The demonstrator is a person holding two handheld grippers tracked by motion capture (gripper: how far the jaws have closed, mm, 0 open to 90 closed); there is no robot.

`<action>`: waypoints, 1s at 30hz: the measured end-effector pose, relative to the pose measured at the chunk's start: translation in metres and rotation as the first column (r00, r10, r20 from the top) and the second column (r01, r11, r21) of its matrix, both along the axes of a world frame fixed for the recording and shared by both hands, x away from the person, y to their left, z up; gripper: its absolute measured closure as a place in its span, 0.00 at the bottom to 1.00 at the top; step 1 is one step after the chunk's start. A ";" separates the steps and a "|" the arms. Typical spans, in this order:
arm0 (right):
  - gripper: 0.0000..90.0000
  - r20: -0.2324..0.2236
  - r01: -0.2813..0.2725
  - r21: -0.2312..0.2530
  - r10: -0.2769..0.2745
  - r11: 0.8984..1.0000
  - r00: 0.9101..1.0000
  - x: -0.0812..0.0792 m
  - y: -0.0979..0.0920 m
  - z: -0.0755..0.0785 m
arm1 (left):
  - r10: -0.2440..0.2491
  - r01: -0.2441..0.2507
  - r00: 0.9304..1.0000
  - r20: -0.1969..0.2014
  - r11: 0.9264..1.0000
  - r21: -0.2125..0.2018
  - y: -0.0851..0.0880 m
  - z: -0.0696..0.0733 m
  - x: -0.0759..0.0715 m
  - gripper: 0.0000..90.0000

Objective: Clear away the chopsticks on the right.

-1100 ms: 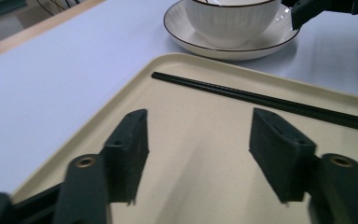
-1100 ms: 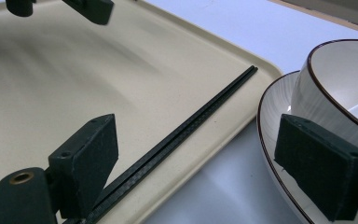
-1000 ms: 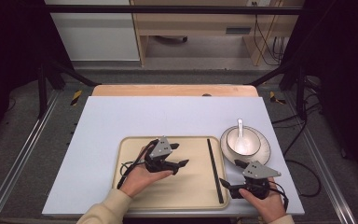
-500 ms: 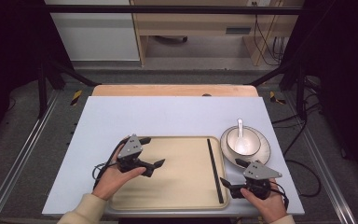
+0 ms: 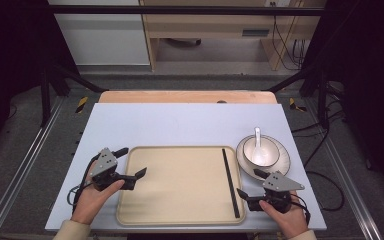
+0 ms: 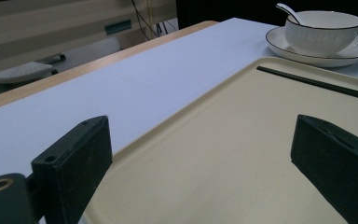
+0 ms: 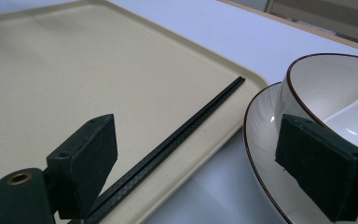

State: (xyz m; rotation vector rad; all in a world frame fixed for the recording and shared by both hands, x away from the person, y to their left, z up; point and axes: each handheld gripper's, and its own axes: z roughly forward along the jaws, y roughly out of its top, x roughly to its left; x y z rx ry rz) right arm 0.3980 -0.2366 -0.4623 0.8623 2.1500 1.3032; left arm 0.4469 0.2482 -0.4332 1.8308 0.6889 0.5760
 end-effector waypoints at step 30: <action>0.12 0.004 0.020 0.022 -0.020 1.000 1.000 0.000 -0.003 0.001 | -0.012 0.021 0.995 0.103 0.995 -0.093 0.041 -0.011 -0.027 0.05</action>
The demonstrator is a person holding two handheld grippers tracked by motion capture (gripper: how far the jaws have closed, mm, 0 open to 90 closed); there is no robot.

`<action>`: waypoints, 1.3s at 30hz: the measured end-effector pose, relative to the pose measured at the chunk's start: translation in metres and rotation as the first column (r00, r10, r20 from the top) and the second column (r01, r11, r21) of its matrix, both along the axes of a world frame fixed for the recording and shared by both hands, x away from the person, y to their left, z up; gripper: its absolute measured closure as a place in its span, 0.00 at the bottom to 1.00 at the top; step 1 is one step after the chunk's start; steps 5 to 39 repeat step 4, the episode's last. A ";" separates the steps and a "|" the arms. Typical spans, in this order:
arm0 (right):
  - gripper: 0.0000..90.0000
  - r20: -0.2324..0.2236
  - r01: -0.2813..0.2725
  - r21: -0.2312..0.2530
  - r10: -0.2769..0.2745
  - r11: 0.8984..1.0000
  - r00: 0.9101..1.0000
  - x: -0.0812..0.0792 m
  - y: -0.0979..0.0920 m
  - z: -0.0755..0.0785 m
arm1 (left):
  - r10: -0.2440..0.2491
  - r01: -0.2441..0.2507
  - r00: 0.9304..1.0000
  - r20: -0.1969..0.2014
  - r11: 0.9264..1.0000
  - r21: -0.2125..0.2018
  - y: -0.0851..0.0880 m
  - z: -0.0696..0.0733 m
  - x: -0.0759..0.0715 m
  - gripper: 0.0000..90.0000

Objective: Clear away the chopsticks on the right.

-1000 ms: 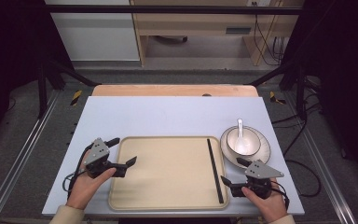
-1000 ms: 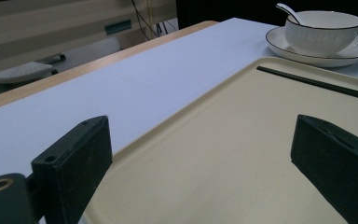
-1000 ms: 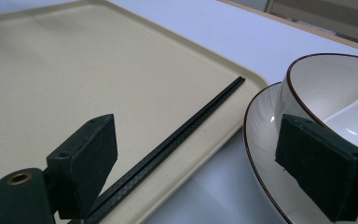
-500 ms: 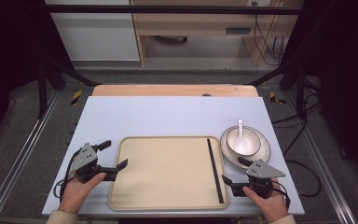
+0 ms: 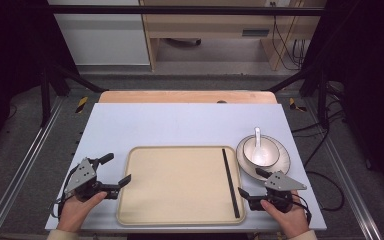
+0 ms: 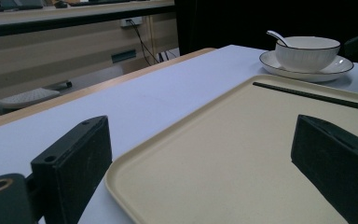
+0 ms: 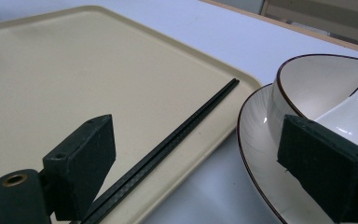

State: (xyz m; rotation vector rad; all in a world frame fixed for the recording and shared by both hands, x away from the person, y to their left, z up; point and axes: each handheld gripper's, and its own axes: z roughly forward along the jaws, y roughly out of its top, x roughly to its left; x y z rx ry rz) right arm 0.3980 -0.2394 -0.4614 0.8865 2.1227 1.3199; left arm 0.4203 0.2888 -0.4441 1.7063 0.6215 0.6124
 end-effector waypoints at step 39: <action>0.10 0.002 0.011 0.018 -0.011 1.000 1.000 -0.001 0.004 0.004 | 0.001 -0.001 1.000 0.021 1.000 0.002 0.000 -0.001 -0.003 0.05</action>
